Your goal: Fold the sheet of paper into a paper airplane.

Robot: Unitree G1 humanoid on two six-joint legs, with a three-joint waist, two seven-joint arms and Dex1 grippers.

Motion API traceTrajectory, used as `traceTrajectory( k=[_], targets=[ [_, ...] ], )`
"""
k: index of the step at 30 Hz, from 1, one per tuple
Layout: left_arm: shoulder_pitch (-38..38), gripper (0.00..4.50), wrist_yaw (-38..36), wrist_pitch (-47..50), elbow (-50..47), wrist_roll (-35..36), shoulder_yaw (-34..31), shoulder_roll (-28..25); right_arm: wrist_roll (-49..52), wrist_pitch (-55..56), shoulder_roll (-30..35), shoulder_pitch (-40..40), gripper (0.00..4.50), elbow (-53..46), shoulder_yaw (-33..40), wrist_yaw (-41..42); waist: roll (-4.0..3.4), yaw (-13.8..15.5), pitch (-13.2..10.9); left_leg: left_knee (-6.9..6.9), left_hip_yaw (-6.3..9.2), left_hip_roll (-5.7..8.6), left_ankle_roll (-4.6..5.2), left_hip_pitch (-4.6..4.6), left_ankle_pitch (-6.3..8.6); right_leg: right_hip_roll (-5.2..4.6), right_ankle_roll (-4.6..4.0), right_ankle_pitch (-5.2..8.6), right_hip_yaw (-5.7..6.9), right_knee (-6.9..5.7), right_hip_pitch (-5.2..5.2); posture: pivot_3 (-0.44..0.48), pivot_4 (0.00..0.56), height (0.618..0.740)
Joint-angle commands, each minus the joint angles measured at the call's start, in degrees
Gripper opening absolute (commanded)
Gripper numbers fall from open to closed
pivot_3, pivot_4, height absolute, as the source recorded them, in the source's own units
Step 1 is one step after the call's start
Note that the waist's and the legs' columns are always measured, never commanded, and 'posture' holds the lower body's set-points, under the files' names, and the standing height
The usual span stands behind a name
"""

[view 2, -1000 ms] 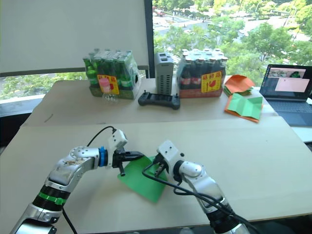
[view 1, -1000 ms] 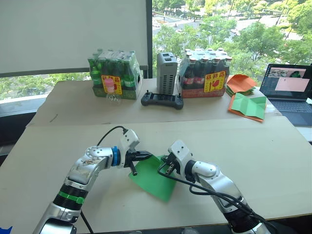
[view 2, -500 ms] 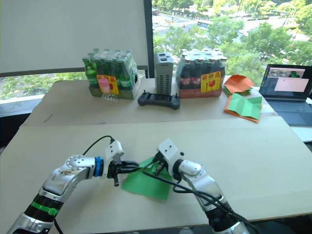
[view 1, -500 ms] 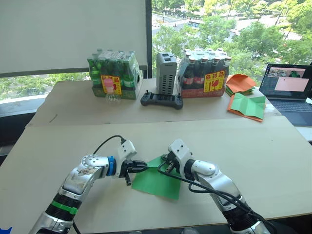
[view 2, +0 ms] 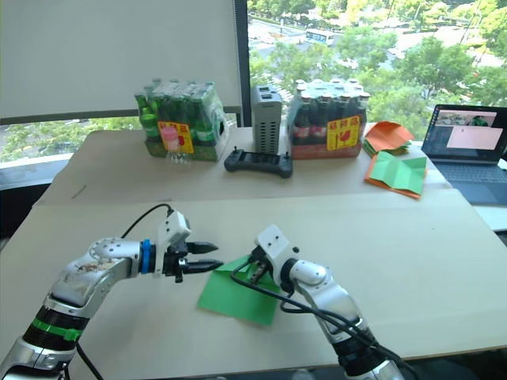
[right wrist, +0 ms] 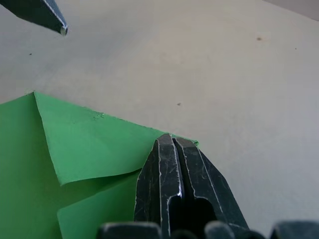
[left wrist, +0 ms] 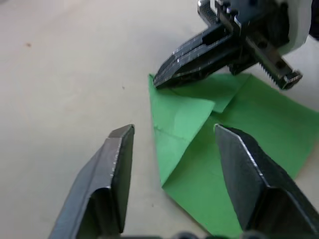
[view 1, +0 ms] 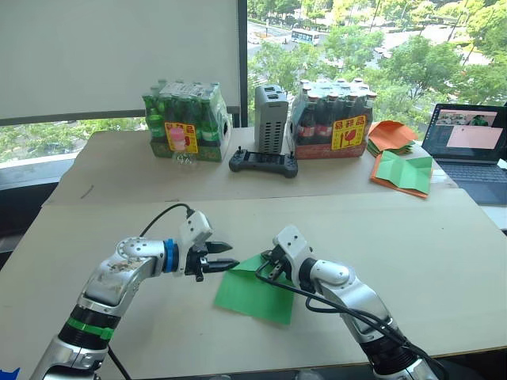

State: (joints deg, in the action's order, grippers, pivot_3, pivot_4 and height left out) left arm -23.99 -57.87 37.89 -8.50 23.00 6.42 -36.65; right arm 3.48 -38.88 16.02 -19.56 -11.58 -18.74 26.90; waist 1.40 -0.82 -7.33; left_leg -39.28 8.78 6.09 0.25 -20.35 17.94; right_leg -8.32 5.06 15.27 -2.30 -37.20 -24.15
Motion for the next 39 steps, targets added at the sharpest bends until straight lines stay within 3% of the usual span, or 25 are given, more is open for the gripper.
traceTrajectory(
  k=[1,5,12,25,39],
  targets=[
    [-3.6,1.31,1.37,-0.9,4.04,-0.75,0.9,2.76,-0.75,-0.51,-0.05,0.86,0.0,1.5,-0.03,-0.67,0.0,0.0,0.0,0.0,0.0,0.0,0.0,0.0,0.0,0.0,0.0,0.0,0.01,0.0,0.0,0.0,0.15,0.735],
    [-5.47,0.02,3.37,-5.03,9.73,-6.18,5.86,6.42,-0.86,-0.64,-0.13,1.07,0.0,1.16,-0.05,-0.81,0.0,-0.06,0.0,0.0,-0.01,0.01,-0.01,0.0,0.0,0.0,0.0,0.0,0.0,0.0,0.0,0.0,0.15,0.735],
    [-7.43,0.02,4.19,-8.11,14.52,-9.18,7.98,10.42,-0.93,-1.15,-0.17,1.23,0.0,0.4,0.36,-1.4,0.01,-0.06,0.0,0.0,-0.01,0.02,-0.01,-0.02,-0.01,0.0,-0.01,-0.01,0.0,-0.01,-0.02,0.0,0.15,0.735],
    [-4.93,0.02,3.31,-13.97,16.3,-15.39,11.89,10.44,-0.77,-1.73,0.28,2.0,0.0,-0.63,0.55,-2.21,0.0,0.07,0.0,-0.01,-0.01,0.03,-0.01,-0.01,-0.01,-0.02,-0.01,-0.01,0.01,0.0,0.01,0.0,0.15,0.735],
    [0.66,0.02,0.93,-15.97,14.66,-17.97,13.04,6.01,-0.56,-2.04,0.23,2.26,0.0,-1.19,0.82,-2.66,-0.02,-0.13,0.04,0.01,-0.01,0.0,-0.01,0.05,-0.01,-0.01,0.0,-0.01,0.0,-0.01,0.02,0.0,0.15,0.735]
  ],
)
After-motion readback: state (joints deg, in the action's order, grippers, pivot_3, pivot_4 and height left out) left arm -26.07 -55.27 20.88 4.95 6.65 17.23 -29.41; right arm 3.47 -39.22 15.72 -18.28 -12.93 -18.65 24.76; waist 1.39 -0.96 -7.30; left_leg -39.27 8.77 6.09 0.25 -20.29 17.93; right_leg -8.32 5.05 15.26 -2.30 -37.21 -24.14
